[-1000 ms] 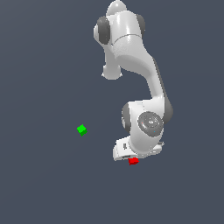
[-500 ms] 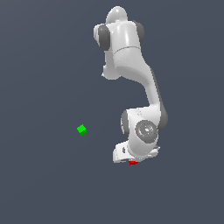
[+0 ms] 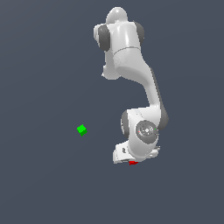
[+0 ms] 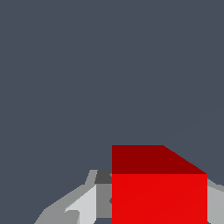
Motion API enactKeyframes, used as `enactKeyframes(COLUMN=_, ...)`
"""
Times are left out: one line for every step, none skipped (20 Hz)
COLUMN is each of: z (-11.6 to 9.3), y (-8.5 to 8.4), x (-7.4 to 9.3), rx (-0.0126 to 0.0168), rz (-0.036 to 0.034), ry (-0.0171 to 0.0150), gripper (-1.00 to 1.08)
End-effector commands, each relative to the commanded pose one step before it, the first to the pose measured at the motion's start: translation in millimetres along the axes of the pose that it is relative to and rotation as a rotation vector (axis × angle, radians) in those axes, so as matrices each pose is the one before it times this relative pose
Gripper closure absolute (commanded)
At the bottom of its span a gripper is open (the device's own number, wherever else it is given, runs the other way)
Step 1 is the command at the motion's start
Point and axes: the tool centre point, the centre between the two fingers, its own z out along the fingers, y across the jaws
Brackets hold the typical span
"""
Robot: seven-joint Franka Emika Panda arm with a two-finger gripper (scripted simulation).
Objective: Stack the red cube on top of the green cube.
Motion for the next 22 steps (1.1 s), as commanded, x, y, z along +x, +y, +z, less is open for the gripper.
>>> enactKeyframes(z=-0.49, y=-0.01, x=0.28, rx=-0.00002, rz=-0.00002, ry=0.00079, gripper=1.08)
enactKeyframes(z=0.0, y=0.0, x=0.0, rx=0.0, rz=0.0, ry=0.0, gripper=1.08)
enactKeyframes(z=0.0, y=0.0, x=0.0, rx=0.0, rz=0.0, ry=0.0, gripper=1.08)
enactKeyframes(z=0.39, y=-0.13, x=-0.25, rx=0.00001, rz=-0.00016, ry=-0.00067, gripper=1.08)
enactKeyframes(z=-0.24, y=0.0, x=-0.03, rx=0.0, rz=0.0, ry=0.0, gripper=1.08)
enactKeyframes(z=-0.74, y=0.0, x=-0.08, rx=0.0, rz=0.0, ry=0.0, gripper=1.08)
enactKeyframes(z=-1.28, y=0.0, x=-0.12, rx=0.0, rz=0.0, ry=0.0, gripper=1.08)
enactKeyframes(z=-1.86, y=0.0, x=-0.14, rx=0.0, rz=0.0, ry=0.0, gripper=1.08)
enactKeyframes(z=-2.49, y=0.0, x=-0.15, rx=0.0, rz=0.0, ry=0.0, gripper=1.08)
enactKeyframes(z=-3.16, y=0.0, x=-0.14, rx=0.0, rz=0.0, ry=0.0, gripper=1.08)
enactKeyframes(z=-3.88, y=0.0, x=-0.13, rx=0.0, rz=0.0, ry=0.0, gripper=1.08)
enactKeyframes(z=-4.63, y=0.0, x=-0.11, rx=0.0, rz=0.0, ry=0.0, gripper=1.08)
enactKeyframes(z=-5.41, y=0.0, x=-0.09, rx=0.0, rz=0.0, ry=0.0, gripper=1.08)
enactKeyframes(z=-6.22, y=0.0, x=-0.08, rx=0.0, rz=0.0, ry=0.0, gripper=1.08)
enactKeyframes(z=-7.05, y=0.0, x=-0.07, rx=0.0, rz=0.0, ry=0.0, gripper=1.08)
enactKeyframes(z=-7.91, y=0.0, x=-0.08, rx=0.0, rz=0.0, ry=0.0, gripper=1.08)
enactKeyframes(z=-7.94, y=0.0, x=-0.09, rx=0.0, rz=0.0, ry=0.0, gripper=1.08)
enactKeyframes(z=-7.74, y=-0.1, x=-0.12, rx=-0.00017, rz=-0.00012, ry=0.00044, gripper=1.08)
enactKeyframes(z=-6.82, y=0.0, x=-0.09, rx=0.0, rz=0.0, ry=0.0, gripper=1.08)
enactKeyframes(z=-6.23, y=0.0, x=-0.07, rx=0.0, rz=0.0, ry=0.0, gripper=1.08)
enactKeyframes(z=-5.61, y=0.0, x=-0.05, rx=0.0, rz=0.0, ry=0.0, gripper=1.08)
enactKeyframes(z=-4.97, y=0.0, x=-0.02, rx=0.0, rz=0.0, ry=0.0, gripper=1.08)
